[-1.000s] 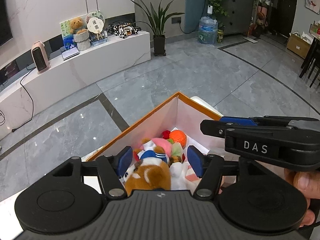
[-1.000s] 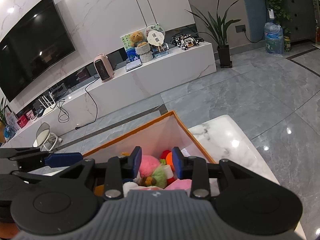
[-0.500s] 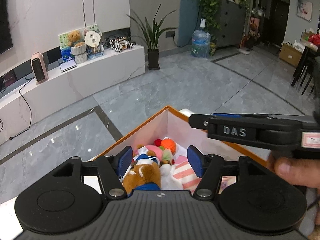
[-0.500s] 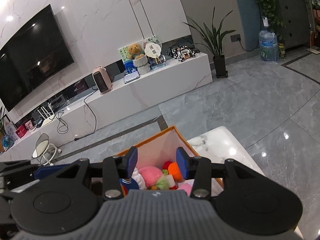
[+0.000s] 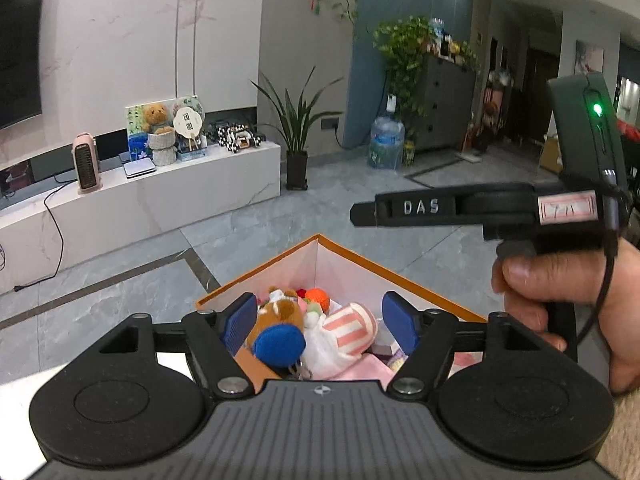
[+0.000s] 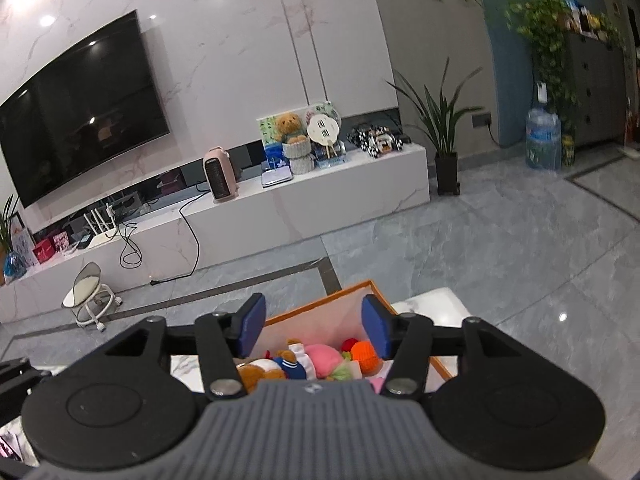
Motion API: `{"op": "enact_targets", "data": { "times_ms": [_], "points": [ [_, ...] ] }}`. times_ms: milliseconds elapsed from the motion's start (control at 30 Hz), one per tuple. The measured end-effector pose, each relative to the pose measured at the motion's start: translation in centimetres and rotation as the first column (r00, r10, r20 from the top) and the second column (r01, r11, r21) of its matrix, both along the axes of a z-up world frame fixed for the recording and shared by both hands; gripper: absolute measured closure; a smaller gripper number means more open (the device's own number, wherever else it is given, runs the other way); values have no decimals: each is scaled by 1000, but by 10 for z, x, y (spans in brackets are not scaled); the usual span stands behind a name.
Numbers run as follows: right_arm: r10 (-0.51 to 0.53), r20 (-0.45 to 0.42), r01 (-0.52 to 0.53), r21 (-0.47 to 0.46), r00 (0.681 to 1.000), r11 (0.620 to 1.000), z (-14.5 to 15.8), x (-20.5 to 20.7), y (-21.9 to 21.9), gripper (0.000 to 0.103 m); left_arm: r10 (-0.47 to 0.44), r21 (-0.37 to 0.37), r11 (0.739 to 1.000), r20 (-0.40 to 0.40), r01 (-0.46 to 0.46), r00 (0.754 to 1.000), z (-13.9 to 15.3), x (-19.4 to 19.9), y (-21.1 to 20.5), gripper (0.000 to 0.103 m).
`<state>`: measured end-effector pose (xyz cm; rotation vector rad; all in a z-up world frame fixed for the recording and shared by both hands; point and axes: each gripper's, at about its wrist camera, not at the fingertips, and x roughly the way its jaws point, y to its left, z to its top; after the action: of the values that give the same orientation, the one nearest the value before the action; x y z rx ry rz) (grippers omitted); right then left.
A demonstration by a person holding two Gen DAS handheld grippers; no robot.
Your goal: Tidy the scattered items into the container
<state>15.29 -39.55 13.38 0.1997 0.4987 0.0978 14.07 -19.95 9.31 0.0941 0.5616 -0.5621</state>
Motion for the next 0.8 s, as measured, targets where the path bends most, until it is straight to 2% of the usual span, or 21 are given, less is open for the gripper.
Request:
{"op": "enact_targets", "data": {
  "times_ms": [167,233,333,533,800],
  "points": [
    [17,27,-15,-75,999,997,11,-21,14,39,-8,-33,999,0,8,1000,-2,-19,14,21],
    [21,41,-17,-103,999,995,15,-29,18,28,-11,-34,999,7,11,1000,-3,-25,18,14],
    [21,62,-11,-142,998,990,19,-43,23,21,-32,-50,998,3,32,999,-4,-35,27,13],
    [-7,65,19,-173,998,985,16,-66,25,12,-60,-68,996,21,61,998,-7,-47,40,12],
    [-65,31,70,-233,997,970,3,-95,25,6,-12,-98,995,-10,11,1000,-7,-40,43,8]
  ]
}}
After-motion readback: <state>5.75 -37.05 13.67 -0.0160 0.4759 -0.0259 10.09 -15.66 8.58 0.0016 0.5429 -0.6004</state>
